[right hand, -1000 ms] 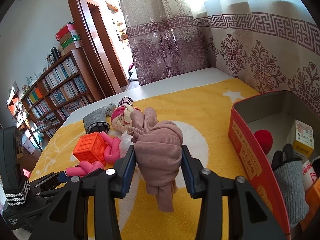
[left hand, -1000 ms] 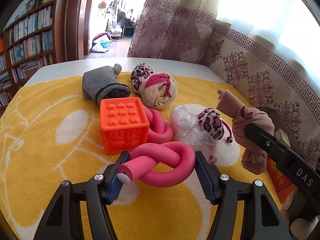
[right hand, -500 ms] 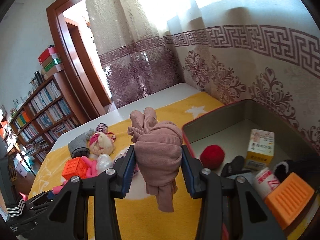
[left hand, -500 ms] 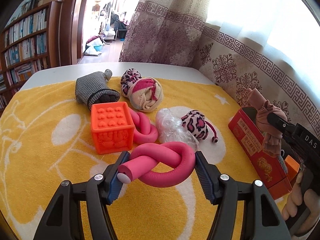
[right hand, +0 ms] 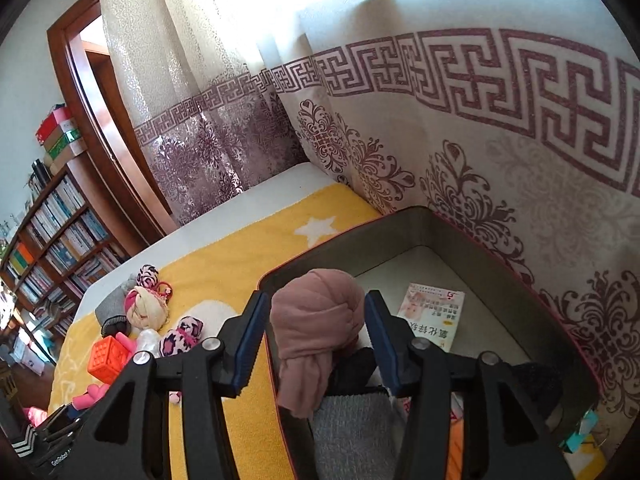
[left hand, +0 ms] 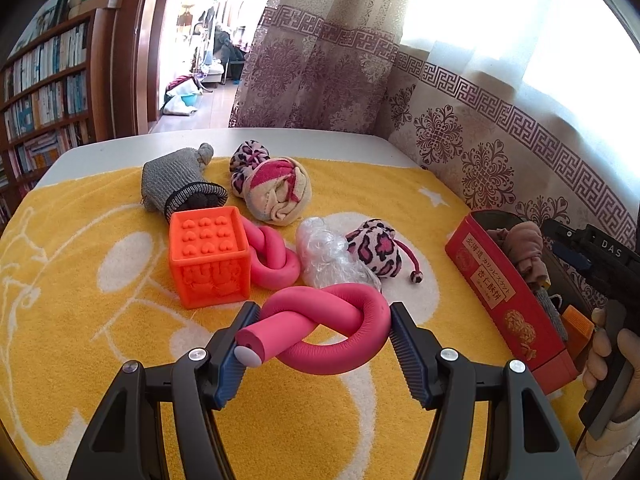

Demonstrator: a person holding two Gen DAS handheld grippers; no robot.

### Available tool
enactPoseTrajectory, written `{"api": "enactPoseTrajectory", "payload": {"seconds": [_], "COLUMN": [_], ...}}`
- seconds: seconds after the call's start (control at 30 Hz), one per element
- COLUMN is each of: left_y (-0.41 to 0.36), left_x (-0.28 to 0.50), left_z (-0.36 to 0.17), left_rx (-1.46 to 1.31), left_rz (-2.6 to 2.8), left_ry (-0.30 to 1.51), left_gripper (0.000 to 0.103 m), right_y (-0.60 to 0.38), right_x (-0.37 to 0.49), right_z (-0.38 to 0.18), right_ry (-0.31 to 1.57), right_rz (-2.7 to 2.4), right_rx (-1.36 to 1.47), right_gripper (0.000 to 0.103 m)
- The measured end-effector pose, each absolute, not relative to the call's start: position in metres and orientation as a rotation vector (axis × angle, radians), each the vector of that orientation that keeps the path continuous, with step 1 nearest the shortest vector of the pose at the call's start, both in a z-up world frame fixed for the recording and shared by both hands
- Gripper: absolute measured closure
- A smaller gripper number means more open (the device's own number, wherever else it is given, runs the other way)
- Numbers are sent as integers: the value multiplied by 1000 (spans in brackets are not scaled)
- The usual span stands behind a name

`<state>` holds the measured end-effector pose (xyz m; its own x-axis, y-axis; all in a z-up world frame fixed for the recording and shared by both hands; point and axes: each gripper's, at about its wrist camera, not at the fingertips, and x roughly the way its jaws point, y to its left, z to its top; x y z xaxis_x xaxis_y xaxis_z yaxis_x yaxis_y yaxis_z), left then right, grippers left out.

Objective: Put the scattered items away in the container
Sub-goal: 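Carry the pink stocking and pink foam knot into the red tin box and release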

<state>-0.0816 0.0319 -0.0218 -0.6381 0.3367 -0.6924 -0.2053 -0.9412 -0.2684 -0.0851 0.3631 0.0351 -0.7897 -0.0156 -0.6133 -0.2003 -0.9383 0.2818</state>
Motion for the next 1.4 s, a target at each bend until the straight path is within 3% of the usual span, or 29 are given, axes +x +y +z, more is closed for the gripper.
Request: {"api": "enactPoseTrajectory", "payload": {"seconds": [0.37, 0.7, 1.03, 1.4], "left_y": [76, 176, 286, 270], "left_x": [-71, -61, -65, -66], "left_z": [-6, 29, 29, 16], "left_rx": [-1114, -1023, -1023, -1091], "left_rz": [2536, 2416, 2275, 2310], "left_ry": [-163, -14, 97, 54], "left_gripper": [36, 36, 33, 30], "right_y": [389, 405, 431, 430], "right_x": [-34, 4, 32, 30], "right_z": [44, 78, 105, 104], "right_ry": [590, 485, 580, 642], "right_rz": [2842, 2844, 2847, 2882], "right_rx": [-812, -567, -421, -453], "right_gripper": [40, 40, 40, 40]}}
